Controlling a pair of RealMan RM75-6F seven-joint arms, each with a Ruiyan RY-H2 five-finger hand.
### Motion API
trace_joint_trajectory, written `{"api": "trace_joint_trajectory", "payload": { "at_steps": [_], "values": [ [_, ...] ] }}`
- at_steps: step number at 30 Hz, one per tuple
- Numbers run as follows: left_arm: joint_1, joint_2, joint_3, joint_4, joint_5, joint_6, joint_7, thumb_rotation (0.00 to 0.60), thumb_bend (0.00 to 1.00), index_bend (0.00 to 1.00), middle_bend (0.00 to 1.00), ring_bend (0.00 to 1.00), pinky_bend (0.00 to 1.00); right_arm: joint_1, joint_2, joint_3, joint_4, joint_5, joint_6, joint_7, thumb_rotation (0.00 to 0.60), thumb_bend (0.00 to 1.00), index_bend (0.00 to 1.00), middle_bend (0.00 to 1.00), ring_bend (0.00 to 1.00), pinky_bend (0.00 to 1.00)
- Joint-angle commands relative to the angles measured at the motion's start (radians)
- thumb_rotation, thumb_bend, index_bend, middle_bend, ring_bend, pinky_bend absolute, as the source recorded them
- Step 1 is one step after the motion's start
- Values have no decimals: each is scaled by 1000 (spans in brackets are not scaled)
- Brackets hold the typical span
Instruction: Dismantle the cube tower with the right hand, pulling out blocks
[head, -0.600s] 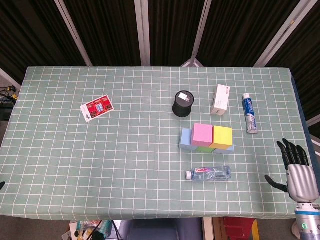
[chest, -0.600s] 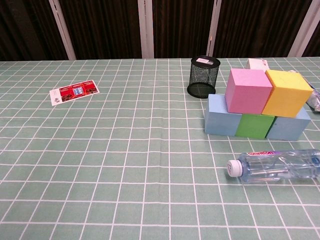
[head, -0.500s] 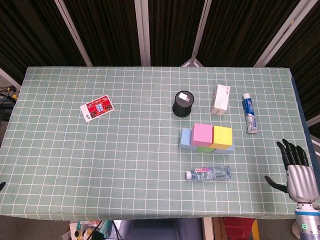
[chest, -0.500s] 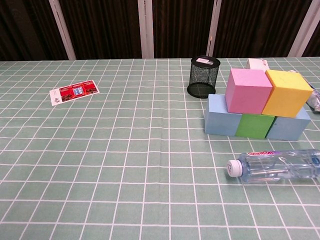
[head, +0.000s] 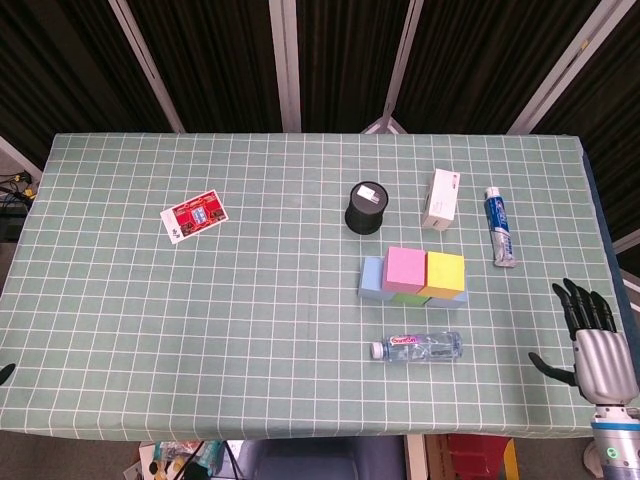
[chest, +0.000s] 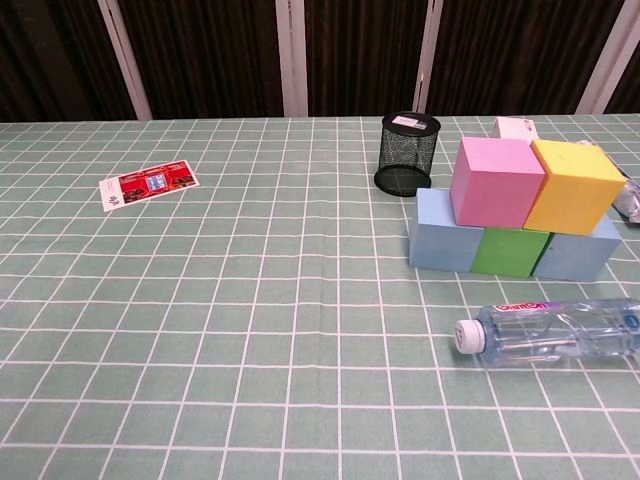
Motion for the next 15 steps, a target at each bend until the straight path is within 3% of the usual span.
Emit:
{"api": "trace_joint_trajectory", "payload": {
  "at_steps": [1,9,15],
  "values": [
    [-2,-3,1,0,5,0,7,600,183,113,0,0,0,1,4,-4,1,-6,-1,8,600,177,49,5,40,17],
    [8,-5,-2,5,7,21,-8,600,183,113,0,0,0,4,-22,6,11,-18,19,36,600,176,50,5,51,18],
    [5,-7,0,8,11,18,-4,600,183,114,0,0,0,21,-57,30,-22,49,-23,46,600,177,49,5,51,18]
  ]
}}
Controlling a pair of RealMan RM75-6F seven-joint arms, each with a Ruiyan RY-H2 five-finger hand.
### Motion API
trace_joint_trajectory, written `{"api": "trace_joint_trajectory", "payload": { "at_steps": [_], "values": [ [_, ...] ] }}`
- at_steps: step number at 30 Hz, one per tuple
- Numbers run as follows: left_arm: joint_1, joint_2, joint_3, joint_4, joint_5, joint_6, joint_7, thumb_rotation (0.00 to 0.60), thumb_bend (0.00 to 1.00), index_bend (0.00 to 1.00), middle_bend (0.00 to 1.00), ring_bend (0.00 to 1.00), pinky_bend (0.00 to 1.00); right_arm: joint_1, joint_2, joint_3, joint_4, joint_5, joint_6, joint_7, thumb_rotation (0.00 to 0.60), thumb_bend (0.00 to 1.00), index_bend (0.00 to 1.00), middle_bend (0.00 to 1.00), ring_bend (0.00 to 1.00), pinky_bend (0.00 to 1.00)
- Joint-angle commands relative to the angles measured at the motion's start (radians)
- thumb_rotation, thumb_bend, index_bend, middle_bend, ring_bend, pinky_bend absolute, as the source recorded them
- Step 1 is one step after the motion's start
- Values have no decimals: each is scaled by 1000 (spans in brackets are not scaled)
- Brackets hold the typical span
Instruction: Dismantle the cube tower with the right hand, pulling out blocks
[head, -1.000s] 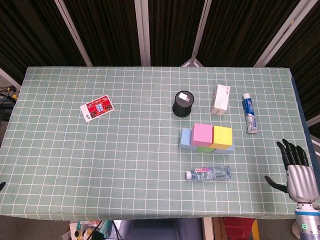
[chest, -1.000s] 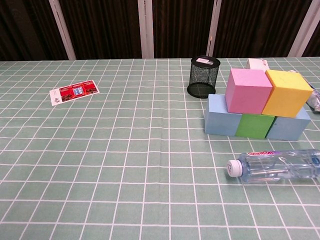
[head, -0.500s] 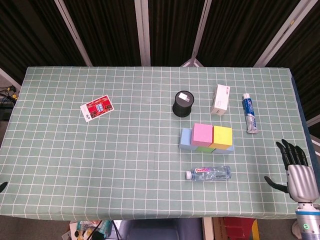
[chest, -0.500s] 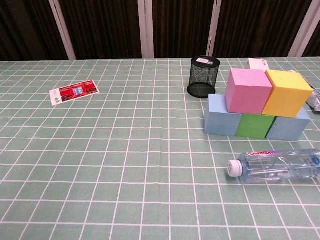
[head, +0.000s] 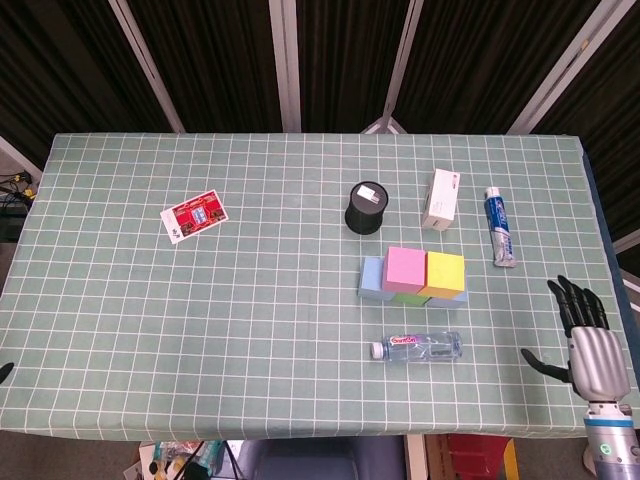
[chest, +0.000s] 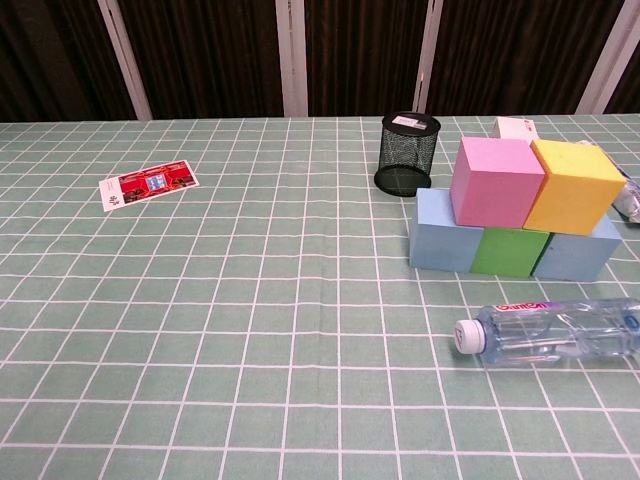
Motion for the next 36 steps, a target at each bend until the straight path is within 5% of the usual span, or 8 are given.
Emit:
{"api": "trace_joint_trajectory", "payload": {
  "at_steps": [1,12,24,36],
  "values": [
    [-1,0,3,-1,1,-4,3,600,183,114,0,0,0,20,-24,16,-24,35,-41,19,600,177,49,5,51,18],
    [0,4,-5,-3,-15,-5,-7,600,183,113,0,0,0,176,-21,99,-7,155,-314,243,600,162,49,5,51,17],
    [-1,3,-3,-9,-15,-8,9,600,183,113,0,0,0,298,-135,158,52,384,-447,55,600,162,49,5,51,17],
    [7,10,-5,-7,-19,1,-6,600,183,113,0,0,0,344,-239,154,140,453,-481,-7,600,162,50,5,51,17]
  ]
}}
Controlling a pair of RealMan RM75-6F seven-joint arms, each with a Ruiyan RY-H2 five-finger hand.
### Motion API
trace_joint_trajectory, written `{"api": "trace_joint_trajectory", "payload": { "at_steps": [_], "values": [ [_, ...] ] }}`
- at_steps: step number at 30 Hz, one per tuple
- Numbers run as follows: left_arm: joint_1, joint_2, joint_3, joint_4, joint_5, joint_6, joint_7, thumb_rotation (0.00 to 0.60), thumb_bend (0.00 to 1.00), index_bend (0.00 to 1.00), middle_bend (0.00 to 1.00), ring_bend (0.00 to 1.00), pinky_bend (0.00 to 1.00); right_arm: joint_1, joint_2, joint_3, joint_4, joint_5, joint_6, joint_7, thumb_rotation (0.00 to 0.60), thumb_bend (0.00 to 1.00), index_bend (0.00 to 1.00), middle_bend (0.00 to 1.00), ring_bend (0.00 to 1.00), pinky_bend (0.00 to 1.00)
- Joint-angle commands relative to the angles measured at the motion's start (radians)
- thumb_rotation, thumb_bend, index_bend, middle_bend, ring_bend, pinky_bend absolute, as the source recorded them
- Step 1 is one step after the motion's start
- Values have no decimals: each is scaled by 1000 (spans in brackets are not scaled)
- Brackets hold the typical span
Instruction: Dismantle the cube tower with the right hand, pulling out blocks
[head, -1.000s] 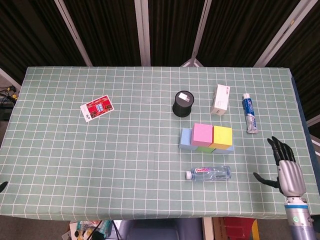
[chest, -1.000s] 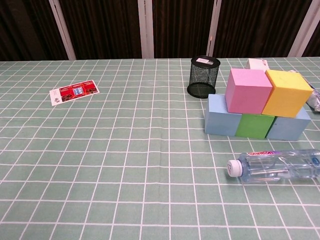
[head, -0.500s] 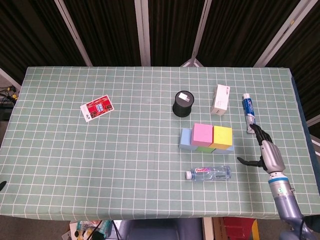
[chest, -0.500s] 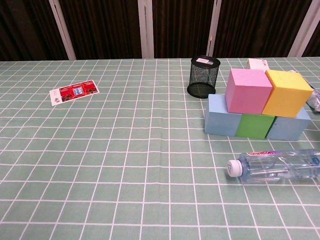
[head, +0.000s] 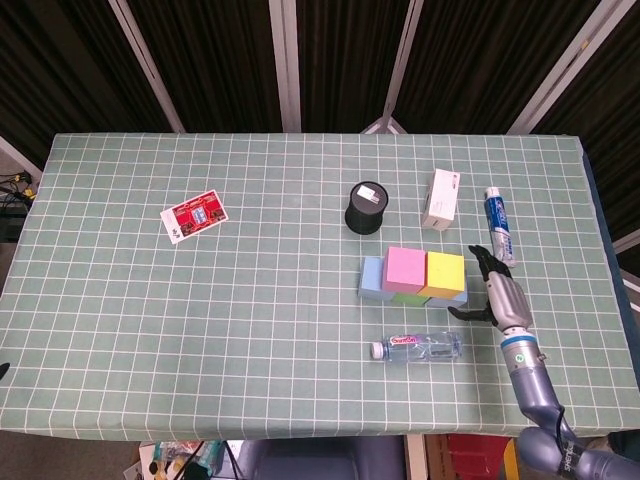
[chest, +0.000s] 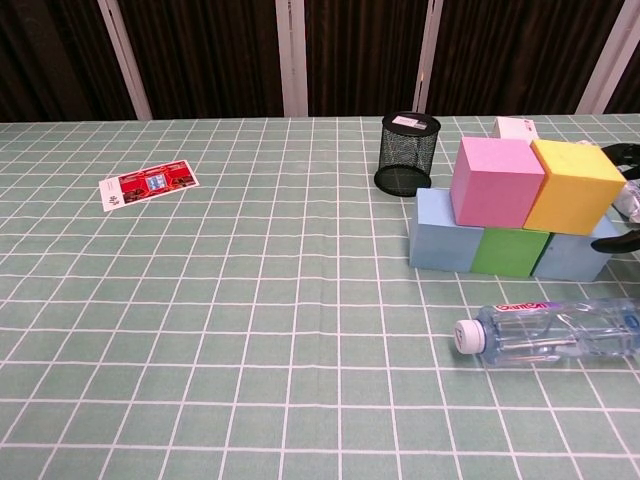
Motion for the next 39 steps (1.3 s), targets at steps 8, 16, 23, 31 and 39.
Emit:
{"api": "trace_joint_trajectory", "payload": {
  "at_steps": [8,16,23,31,39],
  "values": [
    [1,0,-1,-2,-4,0,4,600,183,113,0,0,0,36,-69,15,72,35,-23,-12,600,162,49,25,115,17],
    [5,1,-2,-2,-4,6,2,600,183,113,0,0,0,64,-143,30,151,67,4,-71,600,187,176,284,444,130],
    [10,4,-4,0,-6,13,-9,600,183,113,0,0,0,64,-176,52,184,57,56,-71,600,315,225,379,603,218],
    [13,3,1,-1,3,15,-5,600,183,113,0,0,0,71,-155,86,224,39,123,-129,600,315,225,379,607,218],
    [13,3,0,-1,1,15,-6,600,183,113,0,0,0,73,-119,127,290,94,135,-191,600,315,225,379,607,218]
  ]
}}
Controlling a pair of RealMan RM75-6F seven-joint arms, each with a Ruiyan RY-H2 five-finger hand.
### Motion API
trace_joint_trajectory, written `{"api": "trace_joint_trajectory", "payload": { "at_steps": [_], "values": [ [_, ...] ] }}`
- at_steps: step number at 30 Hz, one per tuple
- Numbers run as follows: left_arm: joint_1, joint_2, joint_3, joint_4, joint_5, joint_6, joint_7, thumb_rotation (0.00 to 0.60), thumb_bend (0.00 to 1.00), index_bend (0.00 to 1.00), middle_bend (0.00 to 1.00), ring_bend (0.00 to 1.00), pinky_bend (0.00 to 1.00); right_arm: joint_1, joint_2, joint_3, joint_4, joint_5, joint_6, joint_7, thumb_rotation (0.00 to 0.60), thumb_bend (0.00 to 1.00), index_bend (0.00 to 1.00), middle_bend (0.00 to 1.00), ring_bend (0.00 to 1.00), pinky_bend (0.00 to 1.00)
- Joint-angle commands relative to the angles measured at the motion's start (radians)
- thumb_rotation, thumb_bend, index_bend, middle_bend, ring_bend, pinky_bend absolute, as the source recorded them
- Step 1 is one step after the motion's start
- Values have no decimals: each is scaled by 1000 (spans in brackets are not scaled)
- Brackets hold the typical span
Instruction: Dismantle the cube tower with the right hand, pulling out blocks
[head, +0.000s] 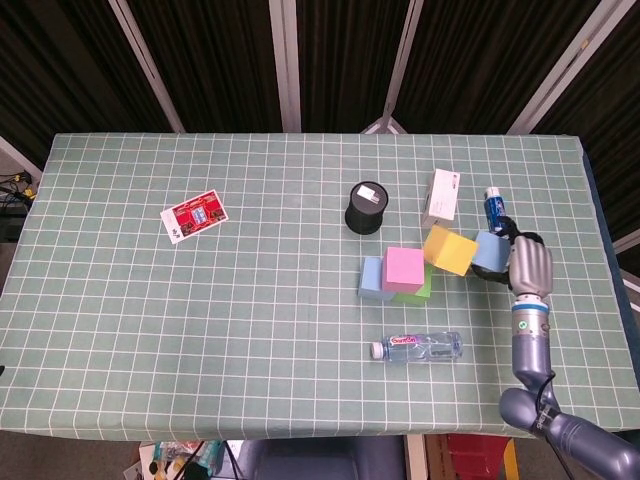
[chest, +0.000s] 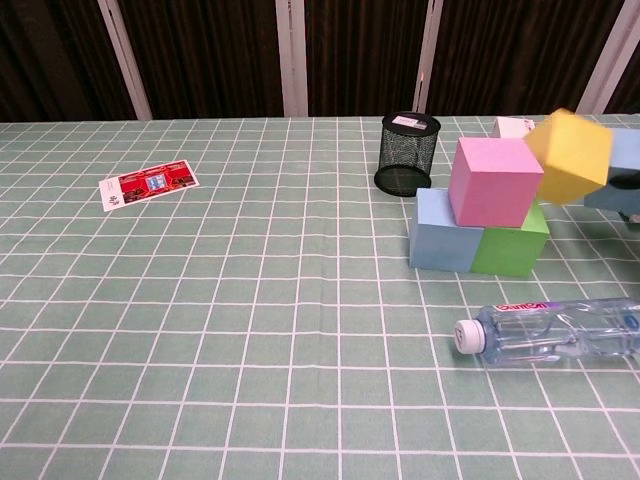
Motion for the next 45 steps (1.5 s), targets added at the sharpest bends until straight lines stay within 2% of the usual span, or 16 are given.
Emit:
{"api": "trace_joint_trajectory", "payload": {
  "at_steps": [1,8,18,29,32,34,36,39,42,45],
  "values": [
    [-1,-1,0,-1,-1,-2,3,600,183,113,0,0,0,-9,19,8,9,8,10,-5,600,315,225,379,607,218],
    [-4,-4,8,-5,14,-7,18,600,183,113,0,0,0,-45,67,2,-20,0,-3,48,600,315,225,379,607,218],
    [-3,-1,7,-2,15,-6,9,600,183,113,0,0,0,-129,108,-34,-62,-63,46,160,600,315,225,379,607,218],
    [-1,-2,8,-3,14,-4,9,600,183,113,0,0,0,-146,91,-80,-15,-96,-3,201,600,315,225,379,607,217],
    [0,0,8,-3,12,-4,5,600,183,114,0,0,0,-144,74,-90,14,-93,-19,193,600,315,224,377,598,182],
    [1,1,6,-3,11,-2,1,600,183,113,0,0,0,-145,74,-98,21,-91,-34,185,600,315,193,323,529,141],
    [0,2,5,-2,9,-2,-1,600,183,113,0,0,0,-147,86,-113,11,-97,-58,182,600,295,95,181,377,104],
    [0,3,4,-3,6,-4,-3,600,183,114,0,0,0,-153,121,-133,-30,-127,-95,218,600,175,4,39,205,61],
    [0,2,6,-3,9,-4,0,600,183,113,0,0,0,-154,145,-145,-53,-153,-109,229,600,105,0,0,114,40],
    [1,1,7,-3,11,-2,2,600,183,113,0,0,0,-154,150,-141,-81,-171,-96,244,600,99,0,0,77,28]
  ]
}}
